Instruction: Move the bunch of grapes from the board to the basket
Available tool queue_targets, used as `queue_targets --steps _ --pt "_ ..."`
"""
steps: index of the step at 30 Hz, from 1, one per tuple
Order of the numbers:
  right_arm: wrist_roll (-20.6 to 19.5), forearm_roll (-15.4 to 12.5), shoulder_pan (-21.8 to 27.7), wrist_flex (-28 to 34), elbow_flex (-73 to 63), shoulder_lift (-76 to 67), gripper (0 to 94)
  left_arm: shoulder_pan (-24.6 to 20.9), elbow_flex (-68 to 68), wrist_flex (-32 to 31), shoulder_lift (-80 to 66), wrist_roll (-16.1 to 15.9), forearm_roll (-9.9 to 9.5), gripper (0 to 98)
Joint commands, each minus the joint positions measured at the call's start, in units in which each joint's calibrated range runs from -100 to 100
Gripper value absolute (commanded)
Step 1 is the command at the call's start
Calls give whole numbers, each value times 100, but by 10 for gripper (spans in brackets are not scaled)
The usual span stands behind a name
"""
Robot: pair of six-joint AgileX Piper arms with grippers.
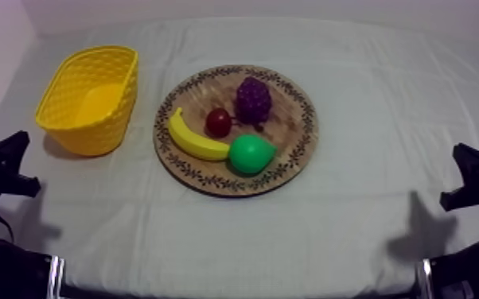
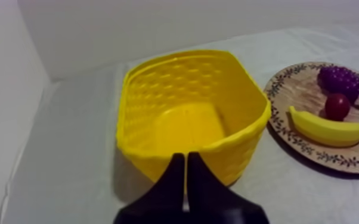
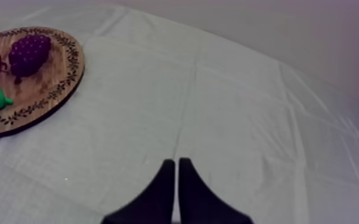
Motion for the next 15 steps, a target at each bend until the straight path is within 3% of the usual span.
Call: queue_targets --steps 1,15 --pt "1 -2 0 0 -1 0 5 29 -136 -174 254 14 -11 0" --pt "1 -2 0 0 -1 0 5 344 -1601 -945 2119 134 -23 0"
